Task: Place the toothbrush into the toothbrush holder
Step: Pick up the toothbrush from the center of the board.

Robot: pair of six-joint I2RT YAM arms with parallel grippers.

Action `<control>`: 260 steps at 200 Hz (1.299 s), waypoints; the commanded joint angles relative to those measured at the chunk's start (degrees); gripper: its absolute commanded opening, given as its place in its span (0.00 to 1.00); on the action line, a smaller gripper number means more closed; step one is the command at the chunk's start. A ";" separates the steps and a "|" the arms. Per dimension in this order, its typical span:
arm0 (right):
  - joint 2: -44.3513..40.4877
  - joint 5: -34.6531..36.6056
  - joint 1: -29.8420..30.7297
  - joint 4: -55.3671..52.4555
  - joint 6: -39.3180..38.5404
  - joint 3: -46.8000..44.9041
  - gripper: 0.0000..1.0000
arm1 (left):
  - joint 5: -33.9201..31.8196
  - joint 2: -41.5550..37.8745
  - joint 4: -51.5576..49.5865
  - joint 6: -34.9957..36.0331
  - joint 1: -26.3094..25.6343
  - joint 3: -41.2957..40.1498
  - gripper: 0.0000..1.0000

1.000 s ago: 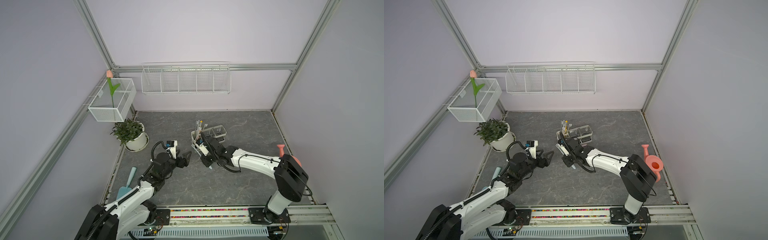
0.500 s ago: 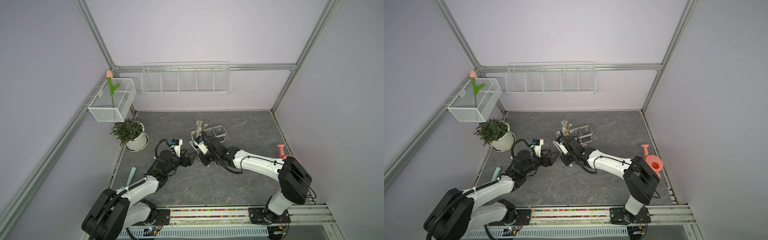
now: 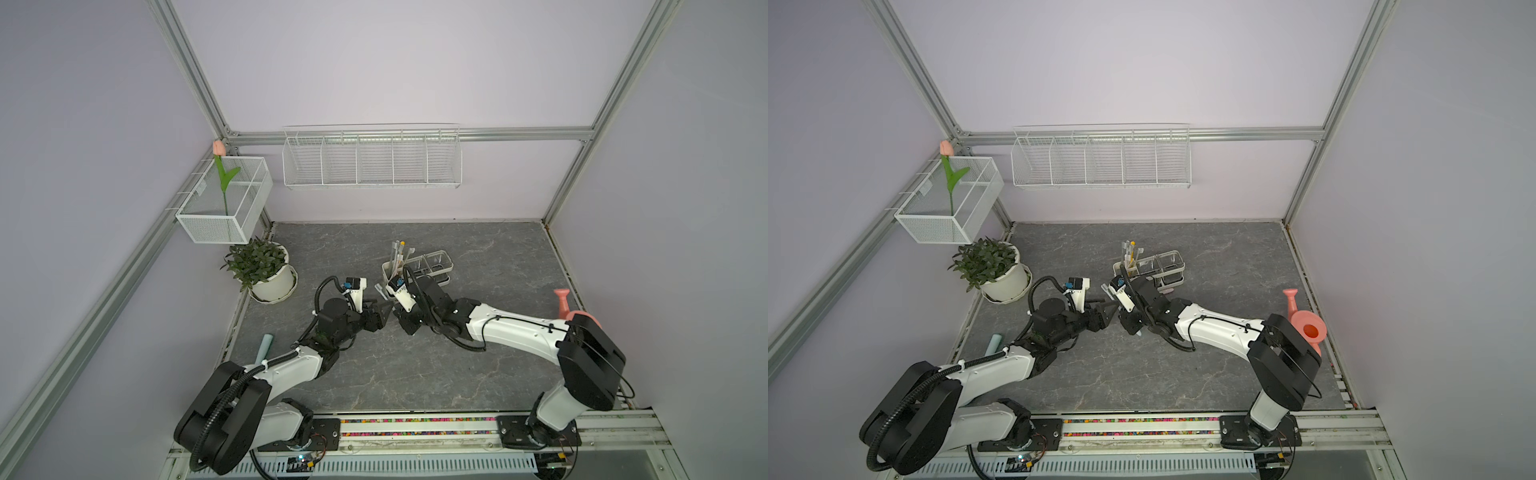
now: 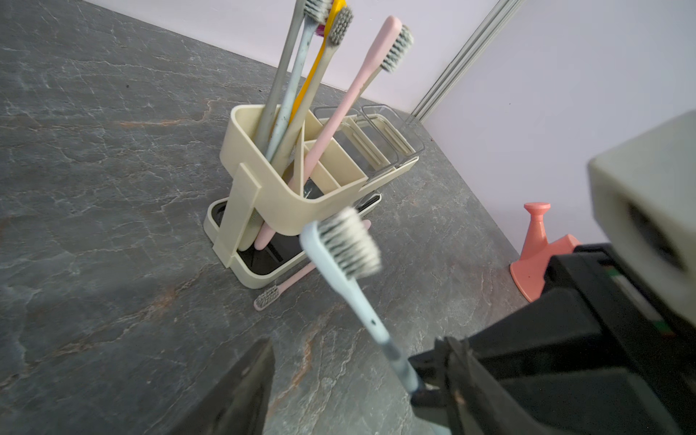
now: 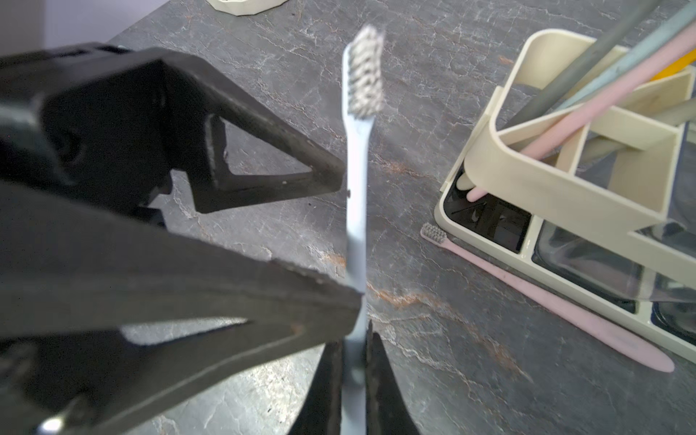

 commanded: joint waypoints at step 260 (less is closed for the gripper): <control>-3.62 4.22 0.67 2.59 2.16 -3.09 0.61 | -3.15 -4.89 -2.73 1.76 0.33 0.65 0.00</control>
